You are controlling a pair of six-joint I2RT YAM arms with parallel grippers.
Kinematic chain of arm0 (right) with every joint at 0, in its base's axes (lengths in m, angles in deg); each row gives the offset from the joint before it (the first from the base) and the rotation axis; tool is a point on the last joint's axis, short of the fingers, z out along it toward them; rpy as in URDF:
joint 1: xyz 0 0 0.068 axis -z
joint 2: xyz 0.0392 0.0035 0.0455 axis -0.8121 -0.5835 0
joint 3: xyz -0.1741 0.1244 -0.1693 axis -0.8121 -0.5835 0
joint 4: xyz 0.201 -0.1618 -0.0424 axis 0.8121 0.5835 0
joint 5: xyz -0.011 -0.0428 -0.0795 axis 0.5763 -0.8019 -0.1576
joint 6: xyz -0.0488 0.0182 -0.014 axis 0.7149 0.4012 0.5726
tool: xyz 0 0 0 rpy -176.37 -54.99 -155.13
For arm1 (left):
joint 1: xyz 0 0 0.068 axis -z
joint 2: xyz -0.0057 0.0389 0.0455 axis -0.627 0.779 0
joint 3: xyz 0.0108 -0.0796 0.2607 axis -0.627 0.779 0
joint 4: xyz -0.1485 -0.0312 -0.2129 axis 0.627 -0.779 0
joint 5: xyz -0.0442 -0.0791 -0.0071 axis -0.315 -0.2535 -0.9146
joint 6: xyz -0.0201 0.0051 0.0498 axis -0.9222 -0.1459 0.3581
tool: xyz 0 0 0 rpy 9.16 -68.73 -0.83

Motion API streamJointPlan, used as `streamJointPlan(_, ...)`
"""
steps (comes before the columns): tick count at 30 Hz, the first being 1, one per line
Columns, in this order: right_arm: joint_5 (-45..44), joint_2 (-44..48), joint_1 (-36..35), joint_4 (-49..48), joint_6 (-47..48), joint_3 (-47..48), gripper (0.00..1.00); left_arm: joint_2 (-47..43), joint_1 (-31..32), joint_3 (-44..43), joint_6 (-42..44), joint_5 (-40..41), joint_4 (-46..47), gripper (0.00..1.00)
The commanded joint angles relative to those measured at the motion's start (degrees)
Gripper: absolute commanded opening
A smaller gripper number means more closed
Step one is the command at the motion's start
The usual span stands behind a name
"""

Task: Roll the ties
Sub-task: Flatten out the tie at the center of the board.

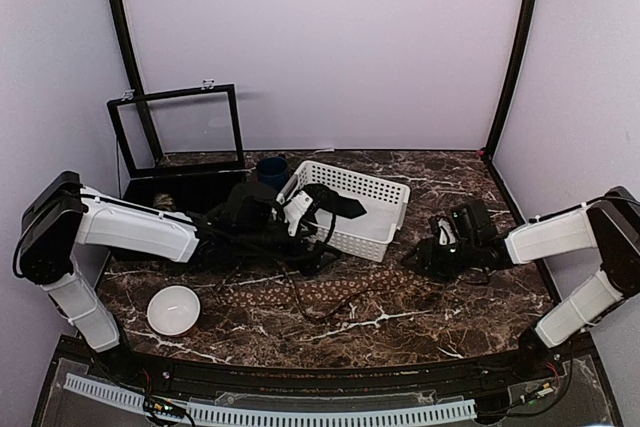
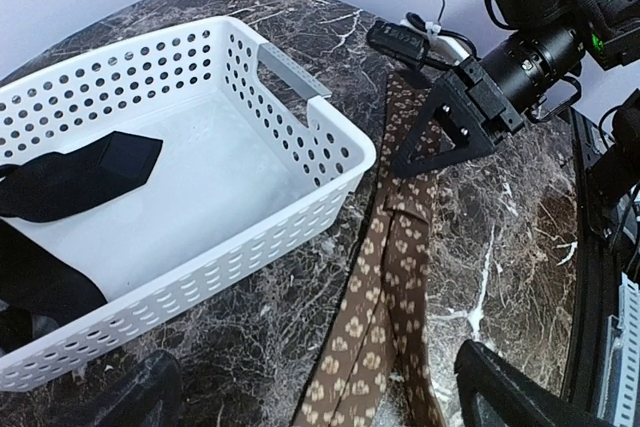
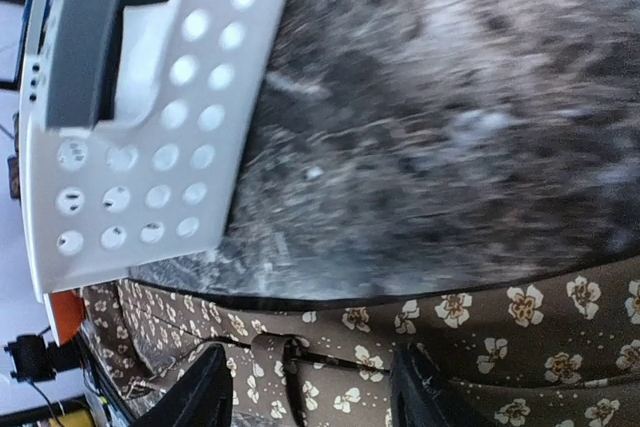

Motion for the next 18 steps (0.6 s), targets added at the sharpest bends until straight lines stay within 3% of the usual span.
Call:
streamJointPlan(1, -5.85, 3.60, 8.54, 6.92, -2.27, -6.62, 0.55, -3.11, -0.84, 1.54, -3.55, 1.78, 2.19, 0.99)
streamJointPlan(8, -4.23, 14.25, 24.89, 18.73, 0.23, -8.45, 0.59, -5.62, -1.78, 3.01, -1.18, 2.93, -2.89, 0.99)
streamJointPlan(11, -4.29, 17.43, 29.69, 21.70, 1.72, -7.39, 0.59, -6.69, -3.99, 2.46, 0.74, 1.70, -9.74, 0.99)
streamJointPlan(14, -2.90, 17.91, 32.14, 22.51, 3.66, -4.97, 0.59, -7.26, -8.08, 2.11, 4.85, -3.19, -14.87, 0.96)
streamJointPlan(18, 2.06, 18.22, 32.01, 21.66, 8.09, -2.41, 0.57, -5.86, -8.20, -0.87, 15.92, -9.45, -21.58, 0.84)
